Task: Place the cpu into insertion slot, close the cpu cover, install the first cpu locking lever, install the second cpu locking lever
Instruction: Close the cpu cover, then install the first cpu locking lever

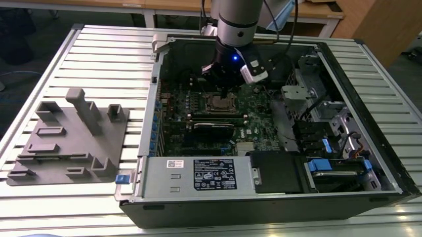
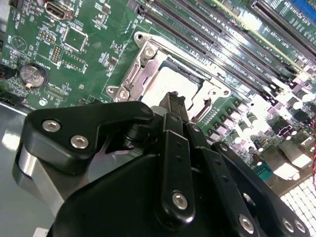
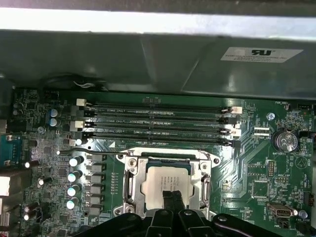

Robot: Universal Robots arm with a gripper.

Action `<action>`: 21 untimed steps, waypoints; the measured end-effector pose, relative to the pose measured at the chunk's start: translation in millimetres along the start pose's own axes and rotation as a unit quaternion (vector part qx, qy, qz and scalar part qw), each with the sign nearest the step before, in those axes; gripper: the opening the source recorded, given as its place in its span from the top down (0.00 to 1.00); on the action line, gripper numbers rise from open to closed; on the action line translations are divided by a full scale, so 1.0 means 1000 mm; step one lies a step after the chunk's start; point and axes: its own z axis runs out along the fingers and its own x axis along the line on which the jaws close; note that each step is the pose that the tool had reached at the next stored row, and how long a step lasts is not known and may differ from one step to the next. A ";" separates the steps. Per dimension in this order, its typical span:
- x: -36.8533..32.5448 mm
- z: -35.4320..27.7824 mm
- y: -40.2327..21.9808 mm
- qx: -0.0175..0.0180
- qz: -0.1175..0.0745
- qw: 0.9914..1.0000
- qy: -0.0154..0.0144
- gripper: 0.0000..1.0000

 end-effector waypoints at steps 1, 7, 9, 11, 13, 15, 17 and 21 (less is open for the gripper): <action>0.0000 0.0000 0.0000 0.000 0.000 1.000 0.000 0.89; 0.0003 0.0040 -0.0001 0.000 0.000 1.000 0.000 0.89; 0.0003 0.0052 -0.0002 0.000 0.000 1.000 0.000 0.89; 0.0003 0.0053 -0.0002 0.000 0.000 1.000 0.000 0.89; 0.0003 0.0053 -0.0002 0.000 0.000 1.000 0.000 0.89; 0.0003 0.0053 -0.0002 0.000 0.000 1.000 0.000 0.89; 0.0003 0.0054 -0.0002 0.000 0.000 1.000 0.000 0.89; 0.0003 0.0031 -0.0001 0.000 0.000 1.000 0.000 0.89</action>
